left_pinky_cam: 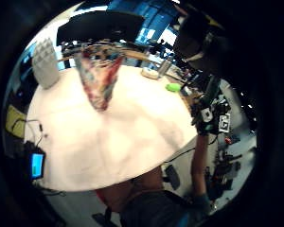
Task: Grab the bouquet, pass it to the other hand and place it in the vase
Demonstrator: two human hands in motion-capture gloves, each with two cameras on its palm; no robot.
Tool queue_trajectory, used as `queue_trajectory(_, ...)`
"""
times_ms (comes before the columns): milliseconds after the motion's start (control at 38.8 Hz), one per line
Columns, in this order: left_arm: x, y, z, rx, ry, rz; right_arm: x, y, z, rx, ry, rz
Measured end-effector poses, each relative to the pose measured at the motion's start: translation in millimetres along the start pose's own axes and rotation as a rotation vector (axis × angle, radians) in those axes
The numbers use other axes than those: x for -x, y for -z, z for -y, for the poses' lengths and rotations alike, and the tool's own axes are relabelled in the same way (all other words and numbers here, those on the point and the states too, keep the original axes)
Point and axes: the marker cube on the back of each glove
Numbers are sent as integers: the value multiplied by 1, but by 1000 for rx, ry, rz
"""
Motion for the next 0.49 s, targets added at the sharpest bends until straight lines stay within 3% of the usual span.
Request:
queue_trajectory(309,-61,-47,54,118,-28,-440,75,-19,-9,143,118,496)
queue_trajectory(489,-80,-62,70,184,-35,-581,98,-28,-14,225,173,615)
